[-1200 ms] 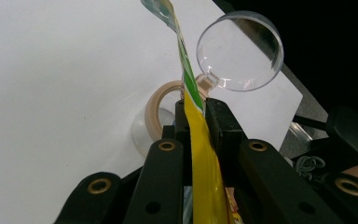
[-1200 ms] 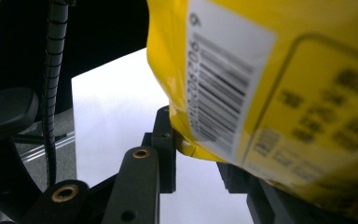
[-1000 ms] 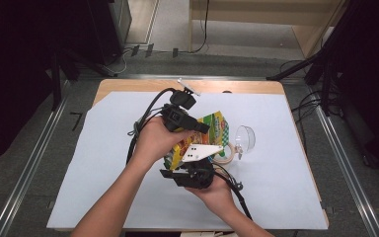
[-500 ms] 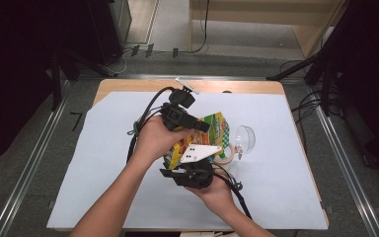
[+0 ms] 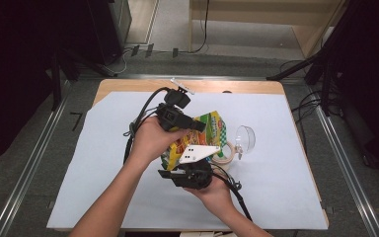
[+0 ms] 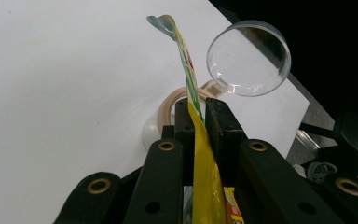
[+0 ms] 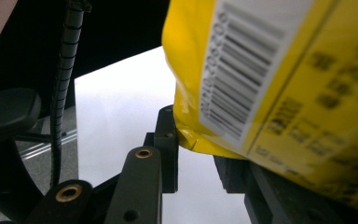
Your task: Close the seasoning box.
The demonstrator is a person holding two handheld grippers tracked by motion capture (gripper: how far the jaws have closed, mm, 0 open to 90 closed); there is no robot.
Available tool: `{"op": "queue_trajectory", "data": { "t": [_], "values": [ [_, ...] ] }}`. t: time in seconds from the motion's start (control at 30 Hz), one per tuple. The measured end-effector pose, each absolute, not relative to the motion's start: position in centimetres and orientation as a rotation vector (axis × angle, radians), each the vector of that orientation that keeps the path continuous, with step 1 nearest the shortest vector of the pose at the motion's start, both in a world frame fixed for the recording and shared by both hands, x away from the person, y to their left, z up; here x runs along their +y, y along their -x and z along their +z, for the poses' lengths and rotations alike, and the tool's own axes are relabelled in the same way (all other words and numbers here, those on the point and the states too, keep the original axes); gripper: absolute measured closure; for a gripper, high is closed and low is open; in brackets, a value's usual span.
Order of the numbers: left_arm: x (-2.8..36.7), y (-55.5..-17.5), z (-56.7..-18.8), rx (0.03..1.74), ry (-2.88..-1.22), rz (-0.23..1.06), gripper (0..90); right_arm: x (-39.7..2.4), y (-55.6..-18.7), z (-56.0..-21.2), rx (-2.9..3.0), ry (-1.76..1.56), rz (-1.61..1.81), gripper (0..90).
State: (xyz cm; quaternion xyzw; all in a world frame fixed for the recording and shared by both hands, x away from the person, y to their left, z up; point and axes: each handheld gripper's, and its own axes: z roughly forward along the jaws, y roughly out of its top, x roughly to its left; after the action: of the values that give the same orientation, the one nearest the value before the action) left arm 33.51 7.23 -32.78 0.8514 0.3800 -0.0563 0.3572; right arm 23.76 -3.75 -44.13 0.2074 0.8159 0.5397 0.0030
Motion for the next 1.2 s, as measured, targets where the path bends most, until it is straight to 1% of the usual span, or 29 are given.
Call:
{"op": "queue_trajectory", "data": {
  "t": [1.2],
  "values": [
    [7.22, -33.56, -32.72, 0.980, -2.190, -0.140, 83.3, -3.71, -23.72, -44.09, 2.531, -0.669, 1.678, 73.0]
  ]
}}
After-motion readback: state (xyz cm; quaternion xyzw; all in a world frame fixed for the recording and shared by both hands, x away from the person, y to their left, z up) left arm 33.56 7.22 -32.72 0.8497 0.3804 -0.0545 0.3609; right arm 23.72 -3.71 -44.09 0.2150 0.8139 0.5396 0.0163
